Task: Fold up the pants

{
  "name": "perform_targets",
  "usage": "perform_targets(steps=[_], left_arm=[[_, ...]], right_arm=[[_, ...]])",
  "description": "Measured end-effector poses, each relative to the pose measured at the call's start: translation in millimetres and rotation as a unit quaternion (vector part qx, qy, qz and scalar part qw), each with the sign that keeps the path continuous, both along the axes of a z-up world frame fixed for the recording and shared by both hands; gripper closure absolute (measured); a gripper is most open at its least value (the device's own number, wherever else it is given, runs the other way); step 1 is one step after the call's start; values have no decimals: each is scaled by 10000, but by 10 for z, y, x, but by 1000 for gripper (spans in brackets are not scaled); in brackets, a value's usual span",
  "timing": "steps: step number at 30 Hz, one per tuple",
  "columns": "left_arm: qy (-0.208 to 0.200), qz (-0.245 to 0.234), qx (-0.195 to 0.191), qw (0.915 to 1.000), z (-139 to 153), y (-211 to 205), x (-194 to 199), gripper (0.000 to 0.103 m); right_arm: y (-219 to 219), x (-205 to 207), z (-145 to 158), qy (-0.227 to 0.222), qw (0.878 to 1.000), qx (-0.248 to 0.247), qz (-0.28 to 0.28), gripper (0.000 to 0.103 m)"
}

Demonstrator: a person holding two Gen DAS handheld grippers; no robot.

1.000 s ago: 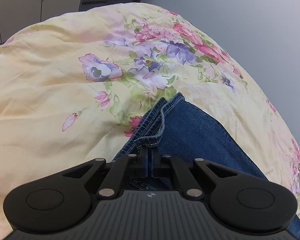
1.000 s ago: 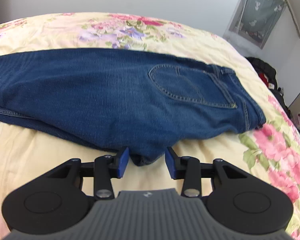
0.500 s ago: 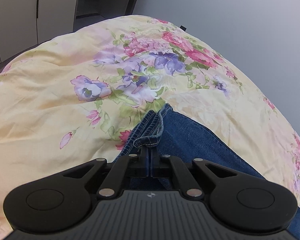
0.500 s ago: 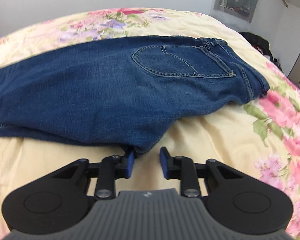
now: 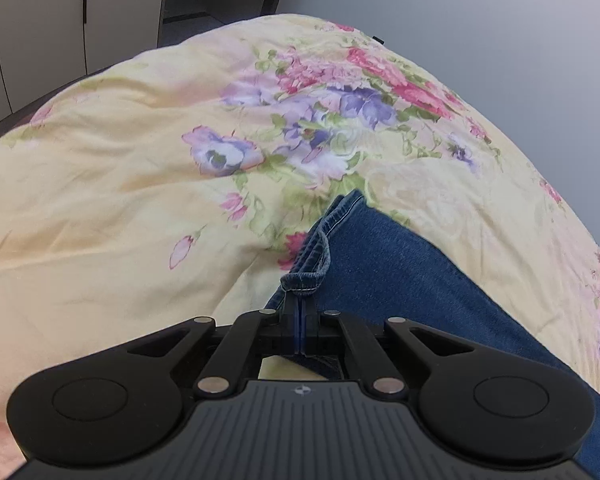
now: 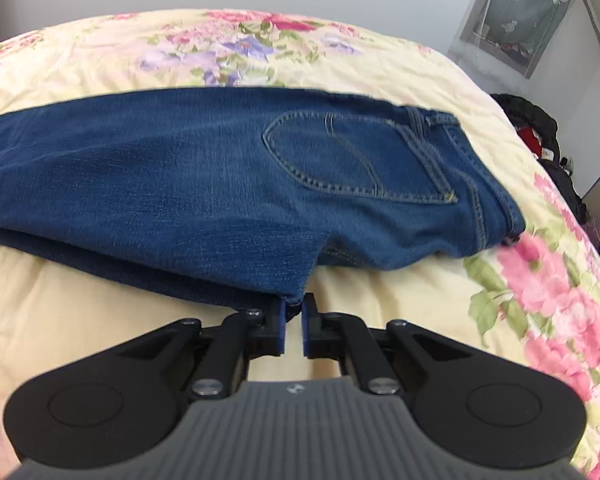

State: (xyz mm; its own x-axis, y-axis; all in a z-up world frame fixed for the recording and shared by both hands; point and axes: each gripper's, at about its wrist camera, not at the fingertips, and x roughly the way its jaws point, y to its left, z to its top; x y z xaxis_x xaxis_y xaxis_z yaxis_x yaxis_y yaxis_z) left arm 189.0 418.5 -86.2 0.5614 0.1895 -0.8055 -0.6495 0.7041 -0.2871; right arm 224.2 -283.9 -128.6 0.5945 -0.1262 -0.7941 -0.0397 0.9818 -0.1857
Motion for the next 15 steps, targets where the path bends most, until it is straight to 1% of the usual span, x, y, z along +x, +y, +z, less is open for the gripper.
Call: perform_targets(steps=[2, 4, 8, 9, 10, 12, 13, 15], left_arm=[[7, 9, 48, 10000, -128, -5, 6, 103], [59, 112, -80, 9999, -244, 24, 5, 103], [87, 46, -106, 9999, -363, 61, 9, 101], [81, 22, -105, 9999, -374, 65, 7, 100], [120, -42, -70, 9999, -374, 59, 7, 93], [224, -183, 189, 9994, -311, 24, -12, 82], [293, -207, 299, 9989, -268, 16, -30, 69], [319, -237, 549, 9977, -153, 23, -82, 59]], right_arm=[[-4, 0, -78, 77, 10000, 28, -45, 103], [-9, 14, -99, 114, 9999, 22, -42, 103], [-7, 72, -112, 279, 9996, 0, -5, 103], [-11, 83, -119, 338, 9994, 21, -10, 103], [-8, 83, -119, 366, 9993, 40, -12, 103], [-3, 57, -75, 416, 9991, 72, 46, 102], [1, 36, -42, 444, 9990, 44, 74, 101], [-1, -23, 40, 472, 9988, 0, 108, 96]])
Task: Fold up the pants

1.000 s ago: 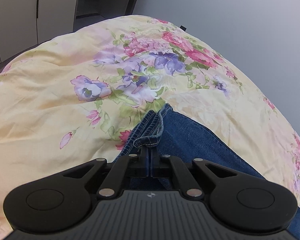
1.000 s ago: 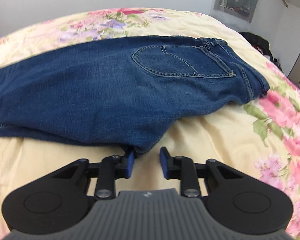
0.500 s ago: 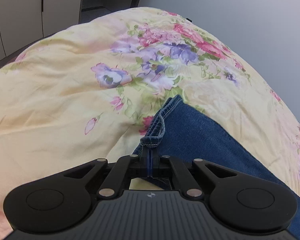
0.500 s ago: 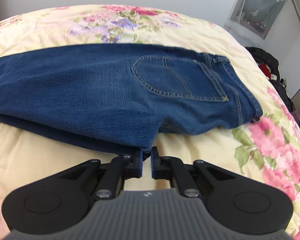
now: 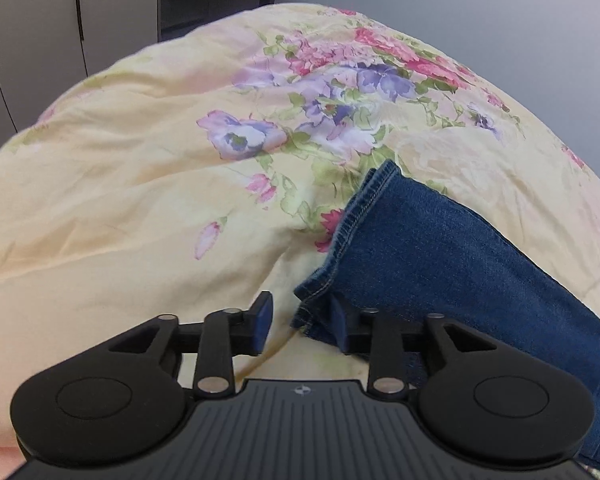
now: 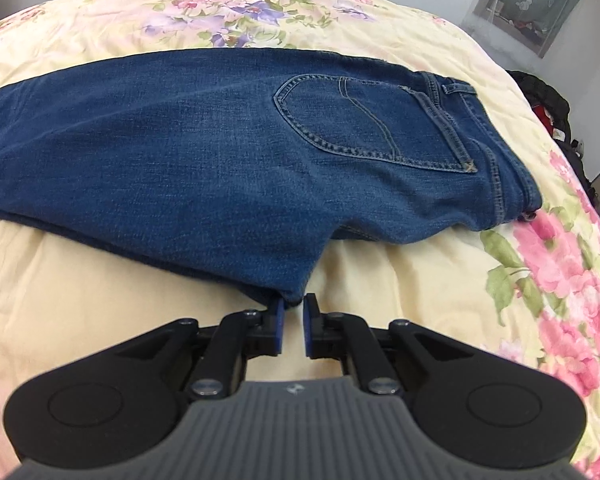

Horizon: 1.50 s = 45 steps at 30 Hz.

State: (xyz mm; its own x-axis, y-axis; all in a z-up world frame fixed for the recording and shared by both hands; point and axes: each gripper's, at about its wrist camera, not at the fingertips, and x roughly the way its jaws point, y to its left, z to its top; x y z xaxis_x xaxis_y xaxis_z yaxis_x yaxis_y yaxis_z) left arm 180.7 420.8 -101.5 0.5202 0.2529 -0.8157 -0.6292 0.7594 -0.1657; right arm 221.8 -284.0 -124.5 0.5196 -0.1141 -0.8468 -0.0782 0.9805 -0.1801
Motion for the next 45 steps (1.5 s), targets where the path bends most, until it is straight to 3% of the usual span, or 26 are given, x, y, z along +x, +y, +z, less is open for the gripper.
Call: perform_targets(steps=[3, 9, 15, 18, 22, 25, 27, 29, 33, 39, 40, 45], left_arm=[[-51, -110, 145, 9998, 173, 16, -51, 58], [-298, -1147, 426, 9920, 451, -477, 188, 58], [-127, -1855, 699, 9801, 267, -1053, 518, 58], [96, -2062, 834, 9749, 107, -1229, 656, 60], [314, -2092, 915, 9731, -50, -1348, 782, 60], [547, -2026, 897, 9736, -152, -1375, 860, 61], [636, -1980, 940, 9736, -196, -1390, 876, 62], [695, -1949, 962, 9736, -222, -1403, 880, 62], [859, -1939, 1099, 9711, -229, -1466, 940, 62], [861, -1818, 1236, 9717, -112, -1558, 1008, 63], [816, -1800, 1215, 9727, -86, -1567, 1018, 63], [618, -1674, 1089, 9779, -13, -1631, 1140, 63]], right_arm=[[-18, -89, 166, -115, 9999, -20, 16, 94], [-56, -28, 438, -602, 9974, 383, -17, 94], [-288, 14, 330, -466, 9943, 743, -610, 89], [-355, -89, 276, -437, 9929, 918, -613, 89], [-318, -186, 158, -372, 9909, 1203, -466, 74], [-205, -168, 38, -504, 9907, 1213, -358, 74], [-160, -107, -24, -636, 9913, 1105, -340, 77], [-162, -78, -66, -616, 9903, 1207, -309, 98], [-122, -87, -142, -312, 9942, 1027, -87, 101], [-380, -97, -145, 84, 9859, 1637, -341, 99], [-452, -124, -129, 84, 9843, 1709, -432, 98], [-1123, -68, 40, -517, 9719, 2019, -1097, 66]])
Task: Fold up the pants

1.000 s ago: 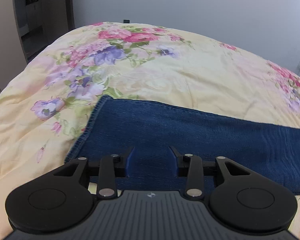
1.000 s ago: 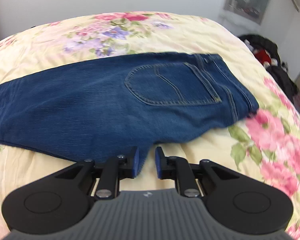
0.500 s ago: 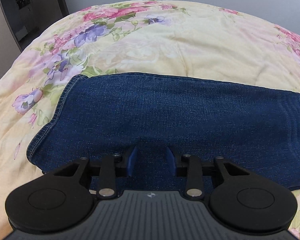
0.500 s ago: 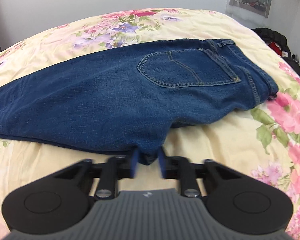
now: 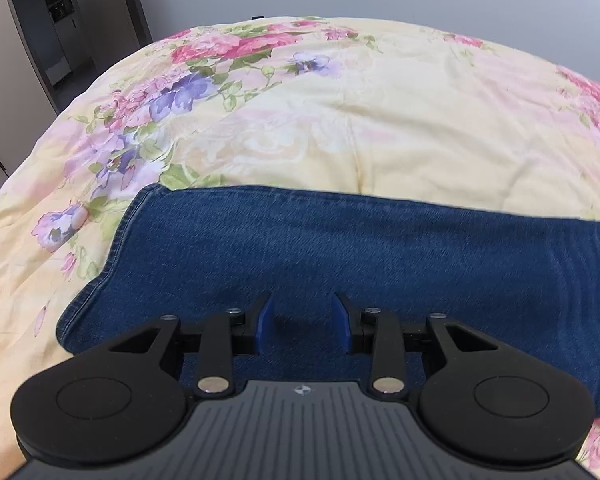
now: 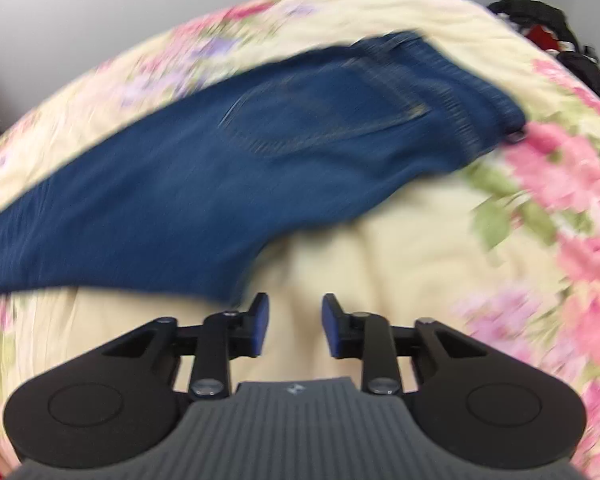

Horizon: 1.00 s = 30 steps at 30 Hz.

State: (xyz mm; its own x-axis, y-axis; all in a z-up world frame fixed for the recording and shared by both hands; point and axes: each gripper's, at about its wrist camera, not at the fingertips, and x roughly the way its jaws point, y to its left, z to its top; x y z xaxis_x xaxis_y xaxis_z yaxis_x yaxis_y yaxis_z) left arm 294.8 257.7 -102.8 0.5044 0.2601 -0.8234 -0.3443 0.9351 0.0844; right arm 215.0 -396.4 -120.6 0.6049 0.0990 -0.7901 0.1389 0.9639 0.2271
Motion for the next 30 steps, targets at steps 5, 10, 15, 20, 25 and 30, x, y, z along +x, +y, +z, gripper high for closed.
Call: perform_targets(steps=[5, 10, 15, 20, 25, 30], left_arm=[[129, 132, -56, 9998, -113, -57, 138, 63], [233, 164, 73, 9996, -261, -82, 198, 63], [377, 131, 238, 9989, -333, -128, 253, 63], [459, 48, 388, 9982, -367, -172, 274, 63], [517, 52, 466, 9976, -407, -205, 309, 63], [534, 75, 519, 9972, -414, -226, 320, 62]], right_arm=[[-901, 339, 39, -402, 9881, 918, -1169, 40], [-1638, 765, -213, -625, 9529, 2038, -2159, 39], [-1988, 1077, -699, -374, 9189, 2909, -2637, 39], [-2077, 1304, -558, -594, 9419, 2447, -2221, 91], [-1978, 1491, -139, -921, 9810, 1106, -1304, 95], [-1940, 1708, -443, -348, 9890, 588, -1310, 96]])
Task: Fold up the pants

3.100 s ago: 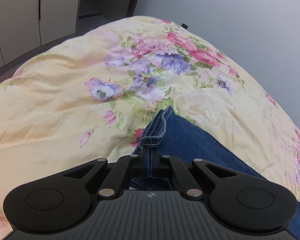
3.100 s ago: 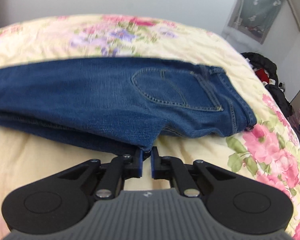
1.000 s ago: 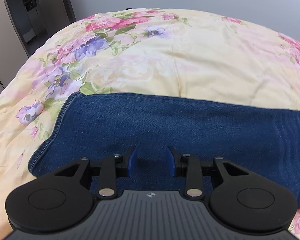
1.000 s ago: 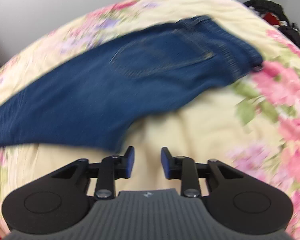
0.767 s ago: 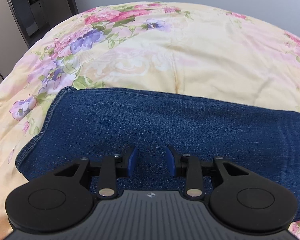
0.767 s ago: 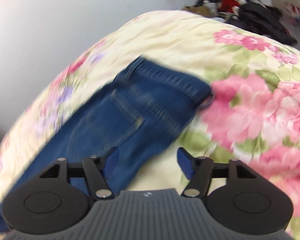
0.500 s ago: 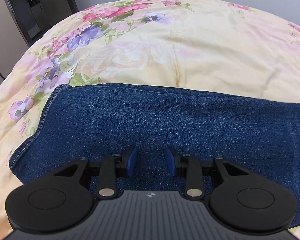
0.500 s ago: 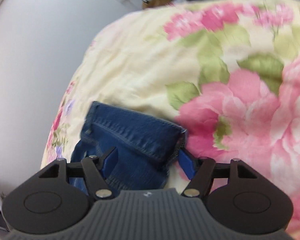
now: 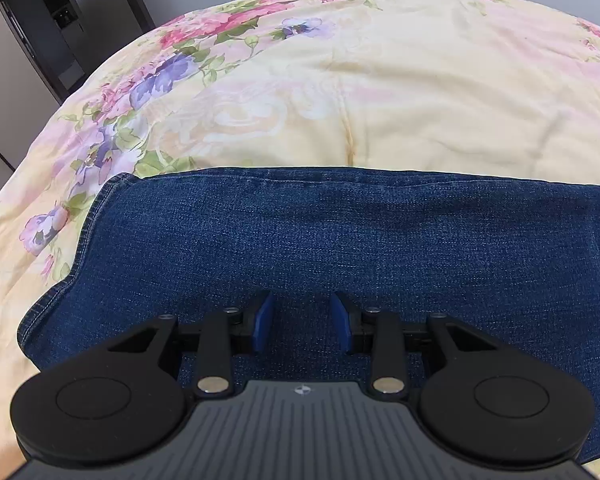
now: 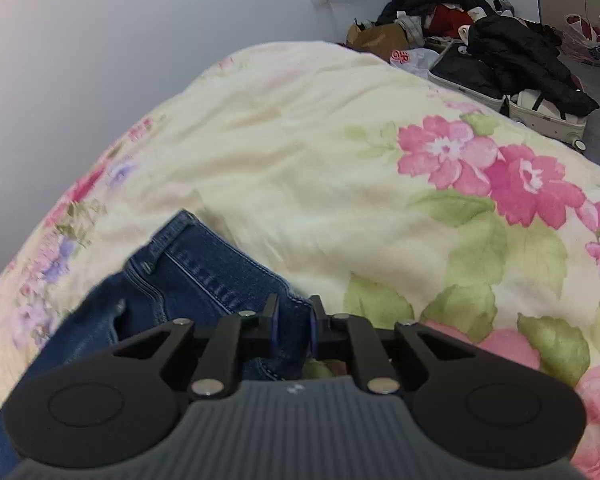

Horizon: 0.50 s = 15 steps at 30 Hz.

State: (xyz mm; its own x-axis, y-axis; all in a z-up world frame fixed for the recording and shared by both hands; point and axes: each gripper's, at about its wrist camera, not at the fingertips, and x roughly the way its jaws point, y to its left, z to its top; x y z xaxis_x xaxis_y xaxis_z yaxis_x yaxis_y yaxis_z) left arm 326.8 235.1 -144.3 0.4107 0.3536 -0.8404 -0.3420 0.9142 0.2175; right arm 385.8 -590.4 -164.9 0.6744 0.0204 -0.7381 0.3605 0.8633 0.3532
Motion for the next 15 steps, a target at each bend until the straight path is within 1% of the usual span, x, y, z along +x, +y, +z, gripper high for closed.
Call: perform_targets(steps=[3, 4, 5, 7, 8, 10, 12, 14, 15], left_arm=[[-72, 59, -107, 9999, 65, 48, -29, 61], [-120, 98, -157, 9998, 96, 70, -48, 57], [-182, 129, -219, 9995, 137, 97, -79, 55], [-333, 153, -265, 9990, 235, 143, -171, 52], [-446, 173, -286, 9984, 300, 180, -243, 51], [-673, 281, -430, 9964, 424, 294, -401, 45], [-893, 542, -794, 9914, 536, 484, -599, 42], [-1038, 991, -1299, 9811, 606, 732, -816, 41], [-1047, 1163, -1517, 9760, 612, 832, -905, 41]], right_arm=[[-10, 8, -74, 98, 9998, 63, -148, 92], [4, -2, -36, 159, 9997, -23, -166, 86], [36, -19, 22, 225, 9993, -228, -180, 75], [122, -100, 190, 247, 9969, -730, -178, 64], [159, -141, 282, 232, 9954, -923, -142, 60], [261, -235, 460, 147, 9931, -1159, -89, 59], [410, -318, 616, 25, 9924, -1228, 59, 55], [645, -371, 743, -95, 9909, -1304, 317, 53], [789, -371, 782, -116, 9895, -1356, 479, 53]])
